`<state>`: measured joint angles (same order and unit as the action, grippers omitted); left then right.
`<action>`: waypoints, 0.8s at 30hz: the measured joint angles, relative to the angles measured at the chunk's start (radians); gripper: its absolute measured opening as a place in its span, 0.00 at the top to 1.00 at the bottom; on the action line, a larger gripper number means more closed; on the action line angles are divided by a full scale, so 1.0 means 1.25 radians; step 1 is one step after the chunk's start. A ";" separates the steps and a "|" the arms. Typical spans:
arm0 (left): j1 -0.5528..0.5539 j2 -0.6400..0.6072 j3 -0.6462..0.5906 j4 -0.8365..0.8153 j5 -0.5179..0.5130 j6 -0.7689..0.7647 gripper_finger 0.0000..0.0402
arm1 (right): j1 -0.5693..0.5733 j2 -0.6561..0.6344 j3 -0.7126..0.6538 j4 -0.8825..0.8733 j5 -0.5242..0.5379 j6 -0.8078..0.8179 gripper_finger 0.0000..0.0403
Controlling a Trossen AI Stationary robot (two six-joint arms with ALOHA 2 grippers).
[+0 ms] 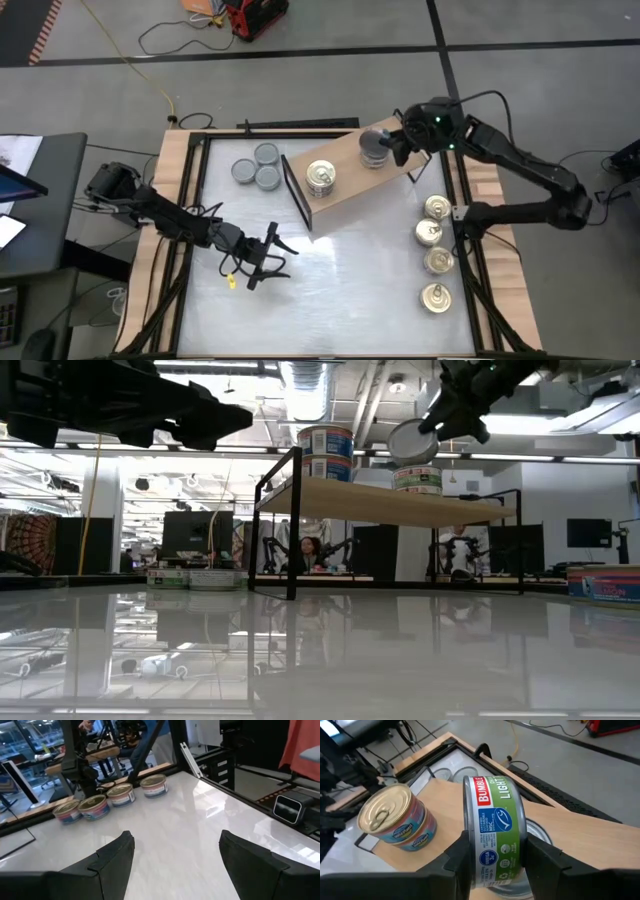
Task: Stack canned seafood by type on shelf
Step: Stack the green tuna can on top of the green tuna can
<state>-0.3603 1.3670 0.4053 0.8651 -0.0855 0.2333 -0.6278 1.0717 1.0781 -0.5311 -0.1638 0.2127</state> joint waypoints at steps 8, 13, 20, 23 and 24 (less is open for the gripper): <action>0.000 0.000 0.000 -0.016 -0.010 -0.011 0.31 | -0.071 0.034 -0.016 0.036 -0.144 0.019 0.58; 0.000 0.000 0.000 -0.020 -0.010 -0.014 0.31 | -0.115 0.038 -0.016 0.026 -0.192 0.019 0.58; 0.000 0.000 0.000 -0.037 -0.025 -0.022 0.31 | -0.167 0.036 -0.015 -0.015 -0.281 0.019 0.58; 0.000 0.000 0.000 -0.034 -0.025 -0.031 0.31 | -0.175 0.036 -0.015 -0.020 -0.315 0.011 0.58; 0.000 0.000 0.000 -0.033 -0.025 -0.031 0.31 | -0.177 0.036 -0.015 -0.021 -0.325 0.011 0.58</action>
<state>-0.3603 1.3670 0.4057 0.8234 -0.1162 0.1940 -0.8487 1.1168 1.0599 -0.5572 -0.5705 0.2268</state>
